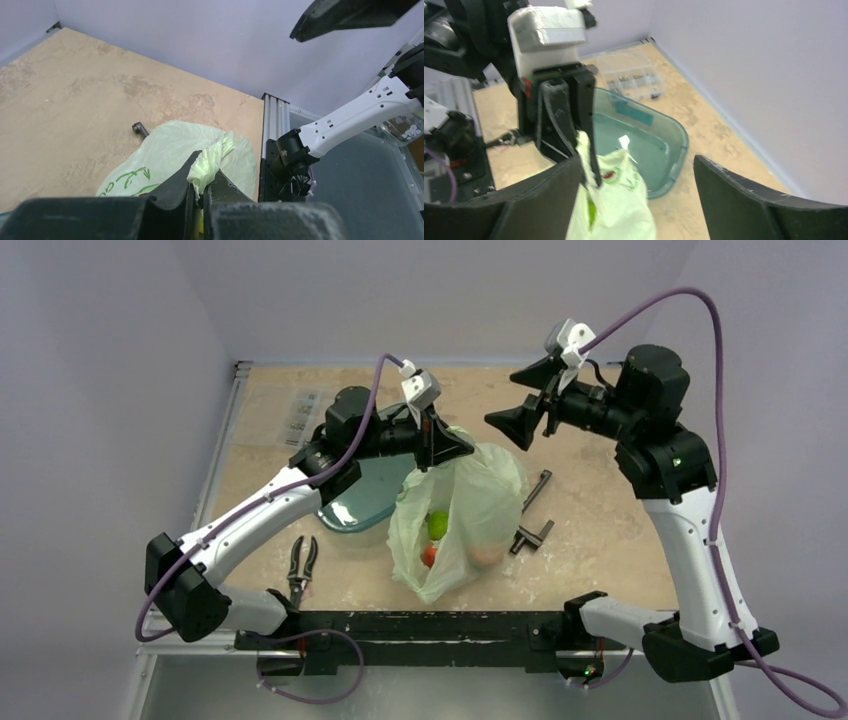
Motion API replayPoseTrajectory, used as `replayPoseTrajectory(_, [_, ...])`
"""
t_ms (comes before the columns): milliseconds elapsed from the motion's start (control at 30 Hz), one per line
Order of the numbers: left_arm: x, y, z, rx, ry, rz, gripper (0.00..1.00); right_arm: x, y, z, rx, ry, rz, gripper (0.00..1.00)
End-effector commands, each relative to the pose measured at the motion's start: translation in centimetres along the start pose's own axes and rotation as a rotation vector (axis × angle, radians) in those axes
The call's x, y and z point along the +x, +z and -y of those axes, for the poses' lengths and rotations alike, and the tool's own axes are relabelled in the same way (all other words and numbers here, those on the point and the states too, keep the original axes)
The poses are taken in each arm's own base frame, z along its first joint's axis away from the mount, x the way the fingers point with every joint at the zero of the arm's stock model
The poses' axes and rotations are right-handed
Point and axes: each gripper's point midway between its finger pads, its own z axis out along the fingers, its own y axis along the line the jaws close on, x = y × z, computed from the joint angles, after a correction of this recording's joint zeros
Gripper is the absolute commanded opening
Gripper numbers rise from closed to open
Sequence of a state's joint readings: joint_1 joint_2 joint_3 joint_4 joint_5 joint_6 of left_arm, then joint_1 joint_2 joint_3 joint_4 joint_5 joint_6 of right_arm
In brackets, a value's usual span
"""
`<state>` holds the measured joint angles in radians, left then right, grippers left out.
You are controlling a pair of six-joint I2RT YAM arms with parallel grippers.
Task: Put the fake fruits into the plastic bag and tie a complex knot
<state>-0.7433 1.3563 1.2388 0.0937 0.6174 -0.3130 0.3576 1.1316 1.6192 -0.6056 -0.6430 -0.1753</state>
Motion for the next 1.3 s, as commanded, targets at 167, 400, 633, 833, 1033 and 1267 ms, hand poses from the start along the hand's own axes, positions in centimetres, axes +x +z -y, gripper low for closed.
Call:
replayPoseTrajectory(167, [-4.7,-1.3,3.4,0.289,0.135,0.019,0.0,5.3,-2.4,-4.2,-0.268,-0.089,-0.134,0.92])
replayPoseTrajectory(400, [-6.3,-0.3,4.6,0.412,0.087,-0.017,0.0,6.8,1.9,-4.5,-0.28,-0.123,-0.064,0.99])
replayPoseTrajectory(633, [-6.1,-0.6,6.0,0.502,0.058,-0.062,0.0,8.3,4.6,-4.1,-0.247,-0.104,0.002,0.82])
replayPoseTrajectory(833, [-5.2,-1.9,7.3,0.551,0.011,-0.12,0.0,10.8,4.8,-5.1,-0.277,-0.121,0.004,0.58])
replayPoseTrajectory(1033, [-4.3,-2.9,7.9,0.576,-0.015,-0.171,0.0,8.0,2.7,-4.3,-0.186,-0.249,0.034,0.99])
replayPoseTrajectory(1267, [-4.6,-3.1,8.3,0.609,-0.01,-0.179,0.0,6.3,0.1,-6.3,-0.257,-0.304,0.018,0.99])
